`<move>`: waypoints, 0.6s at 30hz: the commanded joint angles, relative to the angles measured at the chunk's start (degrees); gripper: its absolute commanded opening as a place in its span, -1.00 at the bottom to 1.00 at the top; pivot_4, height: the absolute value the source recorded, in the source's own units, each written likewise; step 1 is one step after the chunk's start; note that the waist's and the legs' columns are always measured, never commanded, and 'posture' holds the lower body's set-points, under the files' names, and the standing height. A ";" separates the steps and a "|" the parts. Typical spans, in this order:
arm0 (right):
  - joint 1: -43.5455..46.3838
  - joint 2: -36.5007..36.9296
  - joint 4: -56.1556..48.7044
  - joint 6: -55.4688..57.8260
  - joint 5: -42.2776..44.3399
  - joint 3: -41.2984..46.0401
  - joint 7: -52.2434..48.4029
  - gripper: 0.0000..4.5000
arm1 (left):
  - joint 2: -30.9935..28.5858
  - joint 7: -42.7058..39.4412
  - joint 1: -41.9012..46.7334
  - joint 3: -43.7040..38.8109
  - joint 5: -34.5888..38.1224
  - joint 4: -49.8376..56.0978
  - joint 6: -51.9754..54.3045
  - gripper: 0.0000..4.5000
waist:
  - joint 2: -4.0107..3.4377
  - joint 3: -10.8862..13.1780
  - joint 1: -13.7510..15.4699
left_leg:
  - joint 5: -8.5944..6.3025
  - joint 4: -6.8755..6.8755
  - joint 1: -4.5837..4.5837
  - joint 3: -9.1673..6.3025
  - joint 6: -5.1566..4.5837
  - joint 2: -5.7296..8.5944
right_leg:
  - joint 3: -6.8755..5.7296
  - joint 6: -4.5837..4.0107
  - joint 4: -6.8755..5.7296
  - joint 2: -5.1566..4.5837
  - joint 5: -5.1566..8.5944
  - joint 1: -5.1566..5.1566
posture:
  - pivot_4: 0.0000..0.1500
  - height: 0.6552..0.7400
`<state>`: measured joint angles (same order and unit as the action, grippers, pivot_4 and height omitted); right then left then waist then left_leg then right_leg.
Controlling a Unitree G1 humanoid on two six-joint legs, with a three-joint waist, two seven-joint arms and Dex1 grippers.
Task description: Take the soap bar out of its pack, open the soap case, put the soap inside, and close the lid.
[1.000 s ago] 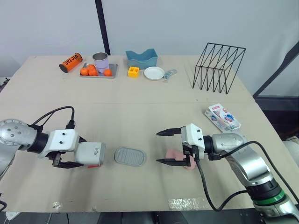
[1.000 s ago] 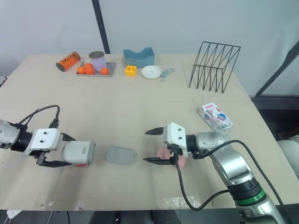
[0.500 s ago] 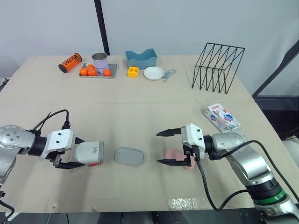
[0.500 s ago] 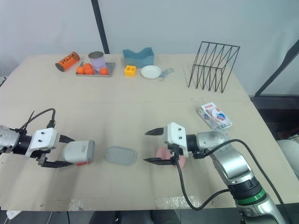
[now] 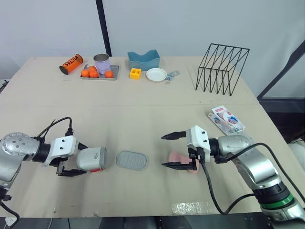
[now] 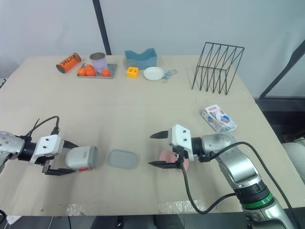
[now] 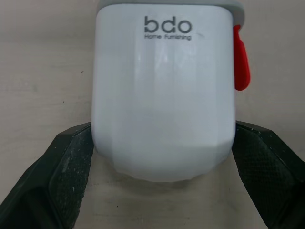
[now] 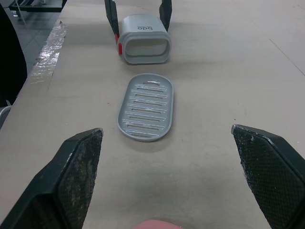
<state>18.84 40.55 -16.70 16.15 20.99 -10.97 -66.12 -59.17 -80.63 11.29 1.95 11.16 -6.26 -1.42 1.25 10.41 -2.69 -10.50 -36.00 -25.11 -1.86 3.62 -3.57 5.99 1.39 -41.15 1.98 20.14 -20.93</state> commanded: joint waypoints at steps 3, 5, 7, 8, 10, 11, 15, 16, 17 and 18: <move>0.39 0.48 -2.52 -0.07 0.70 1.48 0.09 1.00 | -1.10 -0.59 0.56 -1.80 1.46 1.70 0.80 0.99 | 0.00 0.00 0.00 | 0.00 0.00 0.00 0.00 0.00 0.00 | 0.00 0.00 0.00 0.00 0.00 0.00 | 1.00 1.00; 0.37 0.40 -2.48 -0.11 0.59 1.34 0.12 1.00 | -1.74 -0.59 0.35 -1.91 1.12 2.11 1.02 0.99 | 0.00 0.00 0.00 | 0.00 0.00 0.00 0.00 0.00 0.00 | 0.00 0.00 0.00 0.00 0.00 0.00 | 1.00 1.00; 0.39 0.34 -2.46 -0.12 0.57 1.25 0.12 1.00 | -2.35 -0.14 -0.05 -2.16 0.35 2.21 0.56 0.99 | 0.00 0.00 0.00 | 0.00 0.00 0.00 0.00 0.00 0.00 | 0.00 0.00 0.00 0.00 0.00 0.00 | 1.00 1.00; 0.49 0.31 -2.38 -0.14 0.64 1.27 0.07 1.00 | -2.48 0.10 -0.36 -2.70 0.42 2.22 0.07 0.99 | 0.00 0.00 0.00 | 0.00 0.00 0.00 0.00 0.00 0.00 | 0.00 0.00 0.00 0.00 0.00 0.00 | 1.00 1.00; 0.62 0.28 -2.26 -0.18 0.78 1.34 -0.06 1.00 | -2.85 0.38 -1.05 -4.00 1.50 2.68 0.95 0.99 | 0.00 0.00 0.00 | 0.00 0.00 0.00 0.00 0.00 0.00 | 0.00 0.00 0.00 0.00 0.00 0.00 | 1.00 1.00; 0.66 0.27 -2.23 -0.17 0.82 1.37 -0.09 1.00 | -3.16 0.05 -1.54 -4.77 2.50 3.17 1.72 0.99 | 0.00 0.00 -0.01 | 0.00 0.00 0.00 0.00 0.00 -0.01 | 0.00 0.00 0.00 0.00 0.00 0.00 | 1.00 1.00; 0.75 0.34 -2.01 -0.34 0.93 1.35 -0.47 1.00 | -4.59 -0.72 -3.30 -7.43 3.86 3.53 1.49 0.99 | 0.00 0.00 -0.01 | 0.00 0.00 0.00 0.00 0.00 -0.02 | 0.00 0.00 0.00 0.00 0.00 -0.01 | 1.00 1.00; 0.73 0.39 -1.93 -0.43 0.93 1.35 -0.61 1.00 | -4.75 -0.90 -3.74 -8.22 4.30 3.45 1.01 0.99 | 0.00 0.00 -0.01 | 0.00 0.00 0.00 0.00 0.00 -0.02 | -0.01 0.00 0.00 0.00 0.00 0.00 | 1.00 1.00; 0.70 0.45 -1.85 -0.54 0.93 1.34 -0.77 1.00 | -5.20 -1.24 -4.31 -8.90 4.86 3.76 1.67 0.99 | 0.00 0.00 -0.01 | 0.00 0.00 0.01 0.00 0.00 -0.02 | -0.01 0.00 0.00 0.00 0.00 0.00 | 1.00 1.00; 0.70 0.49 -1.79 -0.61 0.95 1.34 -0.90 1.00 | -5.65 -1.63 -4.81 -9.41 5.21 4.09 2.35 0.99 | 0.00 0.00 -0.01 | 0.00 0.00 0.01 0.00 0.00 -0.02 | -0.01 0.00 0.00 0.00 0.00 0.00 | 1.00 1.00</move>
<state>18.86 40.58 -16.75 16.26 21.10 -10.98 -66.26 -62.92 -81.68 6.87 -4.80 14.81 -3.60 0.45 1.25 10.41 -2.71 -10.50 -36.00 -25.10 -1.85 3.62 -3.60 5.98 1.39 -41.16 1.98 20.14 -20.94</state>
